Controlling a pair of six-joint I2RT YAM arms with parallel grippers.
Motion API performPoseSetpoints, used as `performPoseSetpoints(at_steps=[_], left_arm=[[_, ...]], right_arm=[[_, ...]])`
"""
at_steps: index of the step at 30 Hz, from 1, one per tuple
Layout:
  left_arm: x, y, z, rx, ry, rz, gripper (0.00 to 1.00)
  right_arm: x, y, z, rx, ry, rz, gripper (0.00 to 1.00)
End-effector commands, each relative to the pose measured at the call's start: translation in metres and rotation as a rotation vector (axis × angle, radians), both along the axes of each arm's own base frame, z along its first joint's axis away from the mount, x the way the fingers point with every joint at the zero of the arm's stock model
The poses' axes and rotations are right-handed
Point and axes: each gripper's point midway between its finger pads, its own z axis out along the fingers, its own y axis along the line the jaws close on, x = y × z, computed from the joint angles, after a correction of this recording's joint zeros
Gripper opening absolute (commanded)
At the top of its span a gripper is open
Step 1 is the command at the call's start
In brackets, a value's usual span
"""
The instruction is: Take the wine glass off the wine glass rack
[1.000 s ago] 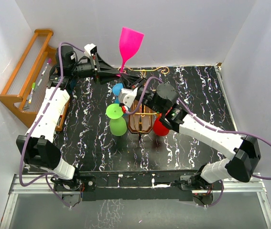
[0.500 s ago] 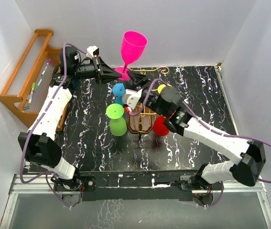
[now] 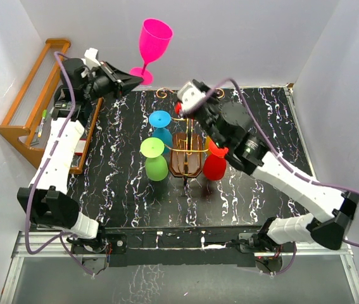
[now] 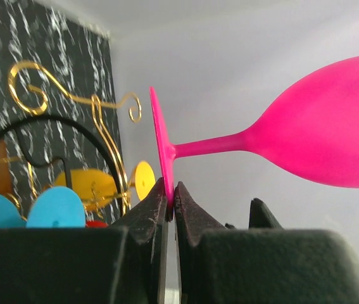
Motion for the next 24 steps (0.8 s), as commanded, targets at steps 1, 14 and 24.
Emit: performPoseSetpoints(at_steps=[1, 14, 24], left_arm=[[-0.007, 0.034, 0.045, 0.071, -0.211, 0.172, 0.00], [-0.030, 0.064, 0.015, 0.356, -0.317, 0.270, 0.00], [-0.034, 0.050, 0.000, 0.584, -0.387, 0.153, 0.00]], right_arm=[[0.036, -0.033, 0.022, 0.246, 0.213, -0.183, 0.46], [0.103, -0.034, 0.045, 0.639, 0.918, 0.389, 0.34], [0.040, -0.005, 0.046, 0.580, 1.120, 0.862, 0.54]])
